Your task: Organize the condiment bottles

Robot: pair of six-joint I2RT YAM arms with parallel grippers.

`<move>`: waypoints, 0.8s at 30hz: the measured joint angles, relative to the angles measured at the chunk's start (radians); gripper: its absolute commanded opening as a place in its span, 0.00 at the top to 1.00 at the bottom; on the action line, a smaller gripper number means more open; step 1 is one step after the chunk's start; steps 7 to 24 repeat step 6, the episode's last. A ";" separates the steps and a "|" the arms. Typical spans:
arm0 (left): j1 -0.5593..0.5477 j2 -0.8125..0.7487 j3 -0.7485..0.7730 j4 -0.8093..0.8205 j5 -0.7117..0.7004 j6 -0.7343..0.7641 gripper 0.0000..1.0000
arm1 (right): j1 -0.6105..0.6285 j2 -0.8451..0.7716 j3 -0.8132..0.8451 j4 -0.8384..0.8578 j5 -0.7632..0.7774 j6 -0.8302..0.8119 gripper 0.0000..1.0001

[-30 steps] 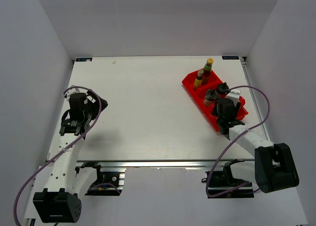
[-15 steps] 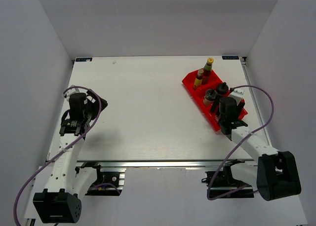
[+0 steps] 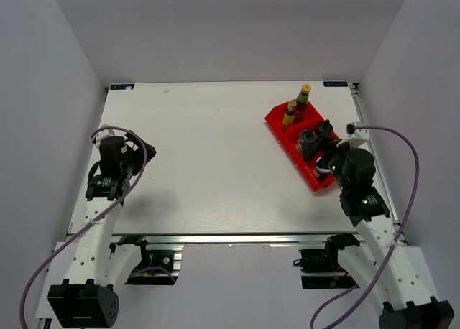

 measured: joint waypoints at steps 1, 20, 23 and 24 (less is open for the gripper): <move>0.000 -0.002 0.000 -0.001 -0.002 0.000 0.02 | 0.000 -0.025 -0.008 -0.009 -0.040 0.010 0.11; 0.000 -0.018 0.000 -0.011 -0.012 -0.001 0.02 | 0.000 -0.133 -0.117 -0.031 -0.208 0.058 0.11; 0.000 -0.018 0.000 -0.011 -0.012 -0.001 0.02 | 0.000 -0.133 -0.117 -0.031 -0.208 0.058 0.11; 0.000 -0.018 0.000 -0.011 -0.012 -0.001 0.02 | 0.000 -0.133 -0.117 -0.031 -0.208 0.058 0.11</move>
